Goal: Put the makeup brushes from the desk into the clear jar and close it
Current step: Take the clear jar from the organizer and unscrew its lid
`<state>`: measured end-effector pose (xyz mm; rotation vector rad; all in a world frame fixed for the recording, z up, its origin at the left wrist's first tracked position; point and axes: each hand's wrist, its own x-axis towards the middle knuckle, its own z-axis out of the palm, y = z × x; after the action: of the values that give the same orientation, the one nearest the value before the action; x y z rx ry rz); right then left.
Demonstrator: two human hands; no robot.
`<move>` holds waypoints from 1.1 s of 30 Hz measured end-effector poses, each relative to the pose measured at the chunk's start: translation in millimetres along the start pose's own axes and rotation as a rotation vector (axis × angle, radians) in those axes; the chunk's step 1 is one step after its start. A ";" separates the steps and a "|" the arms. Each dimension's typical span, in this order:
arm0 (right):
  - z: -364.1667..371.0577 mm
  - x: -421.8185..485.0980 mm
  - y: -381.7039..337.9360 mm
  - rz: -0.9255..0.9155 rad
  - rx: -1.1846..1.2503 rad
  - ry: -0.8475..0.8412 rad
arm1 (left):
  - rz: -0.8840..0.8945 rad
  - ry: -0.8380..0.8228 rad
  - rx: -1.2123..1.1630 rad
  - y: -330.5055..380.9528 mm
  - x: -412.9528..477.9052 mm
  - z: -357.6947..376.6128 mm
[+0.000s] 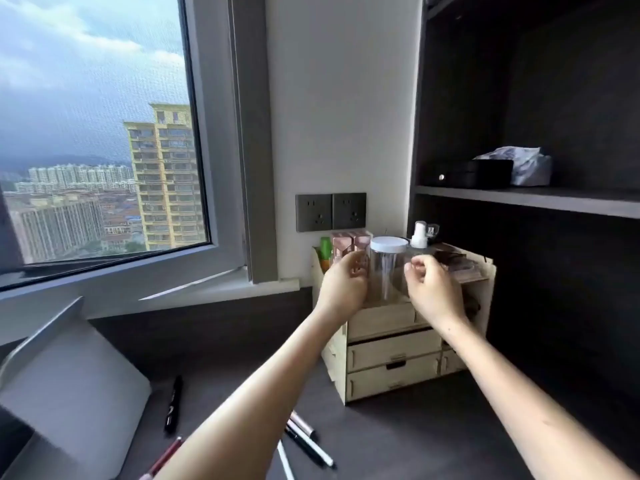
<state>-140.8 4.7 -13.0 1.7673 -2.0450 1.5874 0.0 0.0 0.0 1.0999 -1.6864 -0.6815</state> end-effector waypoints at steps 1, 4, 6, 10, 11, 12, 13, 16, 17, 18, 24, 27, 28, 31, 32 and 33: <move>3.4 2.9 2.7 0.018 -0.011 -0.002 | -0.020 -0.016 -0.016 -0.3 3.5 6.6; 14.9 9.4 8.7 0.037 -0.040 -0.026 | -0.036 -0.023 -0.023 -2.9 11.9 23.5; 25.0 13.6 13.8 0.059 -0.030 -0.051 | -0.043 -0.015 -0.029 -6.7 16.9 32.7; 33.7 15.8 16.8 0.077 -0.009 -0.067 | -0.033 -0.016 -0.044 -13.3 24.2 42.6; 33.0 15.4 15.4 0.075 0.004 -0.057 | -0.030 -0.015 -0.044 -13.8 25.1 43.5; 30.6 14.1 12.2 0.066 0.011 -0.033 | -0.021 -0.016 -0.048 -12.6 25.1 43.6; 27.5 13.3 9.7 0.044 0.027 -0.004 | 0.001 -0.016 -0.071 -11.8 25.5 43.3; 12.5 6.2 -4.8 -0.026 0.159 0.070 | 0.125 0.038 -0.101 -3.5 22.0 37.5; 6.4 1.8 -11.7 -0.045 0.211 0.084 | 0.178 0.076 -0.079 -0.4 19.7 32.9; 1.0 -3.5 -18.9 -0.055 0.262 0.092 | 0.239 0.113 -0.055 2.3 16.6 26.9; -12.1 -55.2 -56.3 -0.034 0.714 -0.053 | 0.531 0.262 0.147 2.8 -26.8 -23.9; -2.1 -87.2 -64.8 0.077 0.887 -0.235 | 0.556 0.320 0.328 -23.7 -55.2 -46.6; 3.8 -98.3 -67.6 0.114 0.913 -0.297 | 0.546 0.336 0.383 -35.8 -65.6 -54.0; 25.5 -129.5 -72.3 0.183 0.843 -0.494 | 0.472 0.365 0.494 -72.3 -98.1 -76.0; 32.0 -138.8 -72.9 0.192 0.788 -0.561 | 0.447 0.370 0.526 -84.0 -109.0 -83.4; 37.3 -146.6 -73.5 0.193 0.724 -0.619 | 0.430 0.371 0.565 -94.8 -120.0 -90.7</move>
<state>-11.9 98.2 -67.3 2.6455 -2.0359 2.2741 131.9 71.4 -95.5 1.0980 -1.7406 0.2802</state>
